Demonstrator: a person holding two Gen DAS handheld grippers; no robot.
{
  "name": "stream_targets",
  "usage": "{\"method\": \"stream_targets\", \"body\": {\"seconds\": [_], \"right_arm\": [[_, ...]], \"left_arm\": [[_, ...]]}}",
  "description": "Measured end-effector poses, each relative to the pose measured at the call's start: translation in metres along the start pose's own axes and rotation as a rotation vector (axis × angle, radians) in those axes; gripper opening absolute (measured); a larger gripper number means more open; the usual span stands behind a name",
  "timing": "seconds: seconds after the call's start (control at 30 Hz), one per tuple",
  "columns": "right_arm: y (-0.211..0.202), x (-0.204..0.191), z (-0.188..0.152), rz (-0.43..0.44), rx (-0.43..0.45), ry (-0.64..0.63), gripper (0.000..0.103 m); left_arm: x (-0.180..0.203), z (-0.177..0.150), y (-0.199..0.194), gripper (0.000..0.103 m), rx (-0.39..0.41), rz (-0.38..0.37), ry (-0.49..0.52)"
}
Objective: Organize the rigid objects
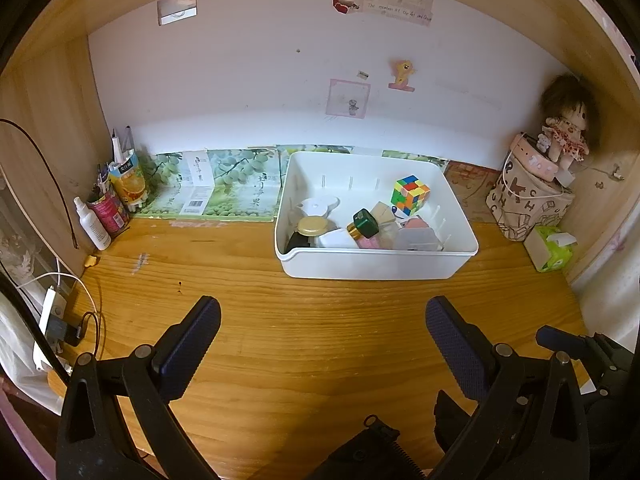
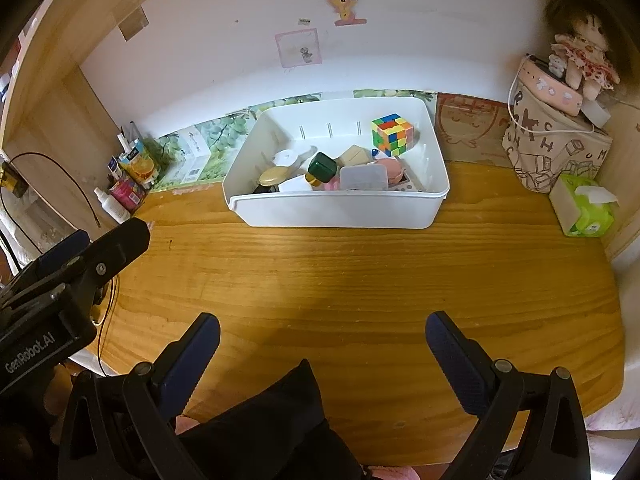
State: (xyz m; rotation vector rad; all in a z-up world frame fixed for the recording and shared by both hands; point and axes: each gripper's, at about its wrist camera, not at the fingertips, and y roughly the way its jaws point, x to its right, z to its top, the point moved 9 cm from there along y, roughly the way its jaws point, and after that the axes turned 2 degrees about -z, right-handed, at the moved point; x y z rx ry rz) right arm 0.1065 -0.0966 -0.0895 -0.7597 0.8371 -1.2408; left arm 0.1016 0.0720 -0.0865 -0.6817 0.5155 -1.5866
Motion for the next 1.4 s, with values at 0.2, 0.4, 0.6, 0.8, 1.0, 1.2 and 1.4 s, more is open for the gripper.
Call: {"method": "stream_targets", "body": {"seconds": [0.2,0.4,0.6,0.8,1.0,1.2,1.4], "right_arm": [[0.001,0.0,0.0,0.0,-0.005,-0.001,0.103],[0.002,0.0,-0.001,0.0,-0.009,-0.002,0.103],[0.005,0.0,-0.003,0.003,-0.026,-0.005,0.103],[0.008,0.0,-0.003,0.005,-0.036,-0.01,0.103],[0.009,0.0,-0.004,0.004,-0.044,-0.007,0.103],[0.01,-0.001,-0.005,0.003,-0.051,-0.01,0.103],[0.011,-0.001,-0.006,0.003,-0.053,-0.009,0.103]], "left_arm": [[-0.001,-0.002,0.0,0.102,-0.005,0.008,0.006],[0.0,-0.002,0.0,0.102,-0.006,0.01,0.005],[0.001,-0.004,0.0,0.102,-0.008,0.012,0.007],[0.001,-0.006,0.001,0.102,-0.009,0.012,0.009],[0.001,-0.005,0.001,0.102,-0.011,0.013,0.009],[0.002,-0.004,0.002,0.102,-0.011,0.014,0.008],[0.002,-0.004,0.002,0.102,-0.011,0.014,0.008]]}}
